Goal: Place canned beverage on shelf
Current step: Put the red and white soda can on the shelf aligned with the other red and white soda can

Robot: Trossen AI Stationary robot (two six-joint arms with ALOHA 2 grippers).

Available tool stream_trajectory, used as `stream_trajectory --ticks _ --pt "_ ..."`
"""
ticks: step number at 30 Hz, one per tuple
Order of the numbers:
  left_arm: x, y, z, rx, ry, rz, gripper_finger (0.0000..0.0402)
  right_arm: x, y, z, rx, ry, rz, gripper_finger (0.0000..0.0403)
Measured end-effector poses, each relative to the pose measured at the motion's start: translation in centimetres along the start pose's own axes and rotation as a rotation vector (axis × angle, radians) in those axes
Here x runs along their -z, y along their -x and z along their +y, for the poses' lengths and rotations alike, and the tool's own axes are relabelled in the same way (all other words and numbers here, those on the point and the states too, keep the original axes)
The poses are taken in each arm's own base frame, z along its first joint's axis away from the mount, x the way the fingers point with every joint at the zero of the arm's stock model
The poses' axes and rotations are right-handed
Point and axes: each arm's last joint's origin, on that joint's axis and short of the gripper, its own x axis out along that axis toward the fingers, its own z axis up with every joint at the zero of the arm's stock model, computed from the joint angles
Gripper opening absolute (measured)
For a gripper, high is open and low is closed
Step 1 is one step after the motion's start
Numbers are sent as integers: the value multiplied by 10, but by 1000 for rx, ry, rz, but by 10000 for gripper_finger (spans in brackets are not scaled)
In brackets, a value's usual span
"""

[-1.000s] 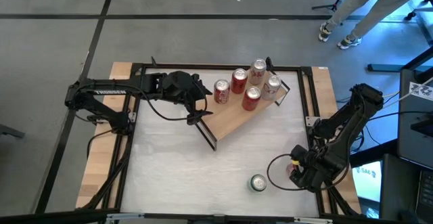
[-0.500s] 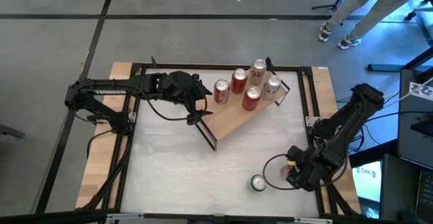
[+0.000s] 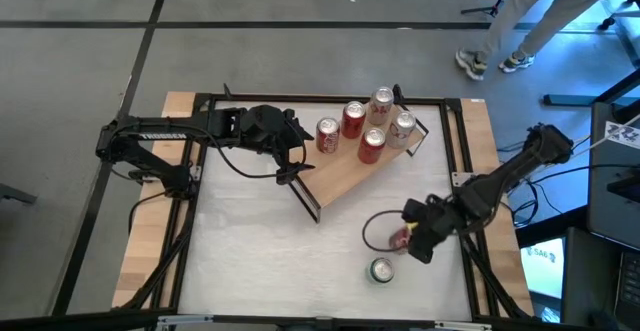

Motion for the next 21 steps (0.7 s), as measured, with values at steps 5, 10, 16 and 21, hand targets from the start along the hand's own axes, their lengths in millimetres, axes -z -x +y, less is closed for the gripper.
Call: stream_trajectory --ticks 5,10,16,21 --pt "0 0 0 0 0 0 361 -20 26 -3 -1 77 -6 290" --pt "0 0 0 0 0 0 361 -38 51 -9 2 149 -27 293" --pt "0 0 0 0 0 0 361 -60 77 -14 -35 284 -113 294" --pt "0 0 0 0 1 0 361 -76 99 -20 -45 395 -201 293"
